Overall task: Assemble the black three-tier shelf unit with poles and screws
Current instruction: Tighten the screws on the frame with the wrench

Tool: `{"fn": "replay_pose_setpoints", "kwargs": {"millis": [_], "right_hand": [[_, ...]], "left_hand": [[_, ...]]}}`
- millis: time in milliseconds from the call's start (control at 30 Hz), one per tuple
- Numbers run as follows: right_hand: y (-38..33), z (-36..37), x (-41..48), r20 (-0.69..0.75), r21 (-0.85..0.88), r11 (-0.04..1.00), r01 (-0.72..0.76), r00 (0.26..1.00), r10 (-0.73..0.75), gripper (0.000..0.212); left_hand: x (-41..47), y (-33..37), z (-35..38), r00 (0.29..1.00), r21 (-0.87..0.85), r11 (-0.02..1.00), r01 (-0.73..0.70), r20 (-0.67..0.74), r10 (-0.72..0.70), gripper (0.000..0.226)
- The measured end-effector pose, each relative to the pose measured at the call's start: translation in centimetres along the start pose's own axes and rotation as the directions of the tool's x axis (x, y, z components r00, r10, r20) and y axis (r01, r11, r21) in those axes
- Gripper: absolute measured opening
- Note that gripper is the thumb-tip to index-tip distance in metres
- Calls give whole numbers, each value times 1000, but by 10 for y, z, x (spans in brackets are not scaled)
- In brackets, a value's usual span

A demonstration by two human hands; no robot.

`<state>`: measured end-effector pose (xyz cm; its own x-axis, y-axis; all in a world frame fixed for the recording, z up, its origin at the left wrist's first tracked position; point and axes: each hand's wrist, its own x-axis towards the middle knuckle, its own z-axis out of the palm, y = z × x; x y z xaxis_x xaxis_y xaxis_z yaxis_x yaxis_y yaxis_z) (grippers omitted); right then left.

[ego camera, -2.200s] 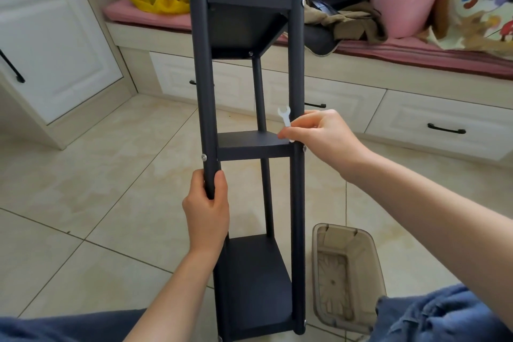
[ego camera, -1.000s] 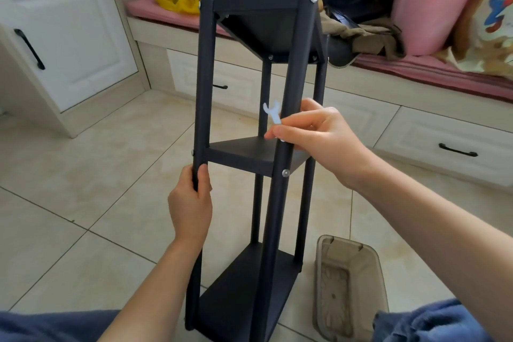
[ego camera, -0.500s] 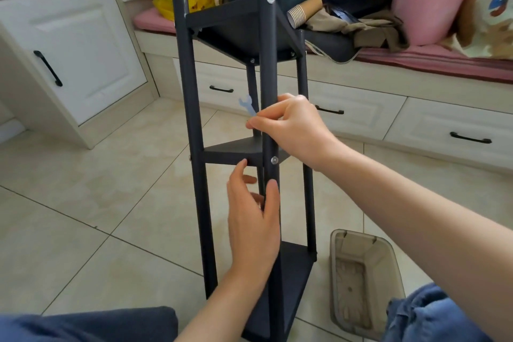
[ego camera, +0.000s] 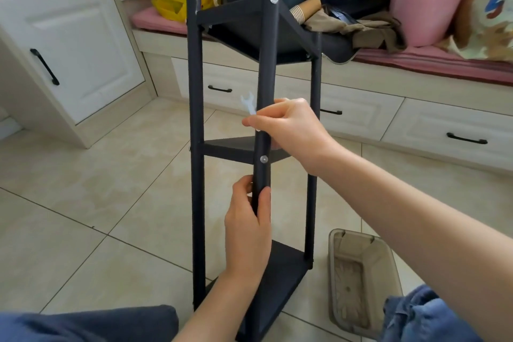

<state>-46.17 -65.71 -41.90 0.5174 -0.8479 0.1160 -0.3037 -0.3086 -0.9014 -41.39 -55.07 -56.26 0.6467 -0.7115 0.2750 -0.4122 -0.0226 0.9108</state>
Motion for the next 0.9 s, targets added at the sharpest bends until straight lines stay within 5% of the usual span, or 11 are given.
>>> {"fn": "replay_pose_setpoints", "kwargs": {"millis": [200,433,900], "right_hand": [[5,-2,3,143,295,941,-164,982,126,15],[26,4,0,35,540,834,-118,992,117,15],[33,-6,5,3,543,838,-62,997,72,14]], "left_hand": [[11,-13,-8,998,-14,1000,-26,-52,25,61],[23,-19,-5,997,31,998,-46,-54,48,54],[36,-23,5,991,26,995,-96,-91,98,57]]}}
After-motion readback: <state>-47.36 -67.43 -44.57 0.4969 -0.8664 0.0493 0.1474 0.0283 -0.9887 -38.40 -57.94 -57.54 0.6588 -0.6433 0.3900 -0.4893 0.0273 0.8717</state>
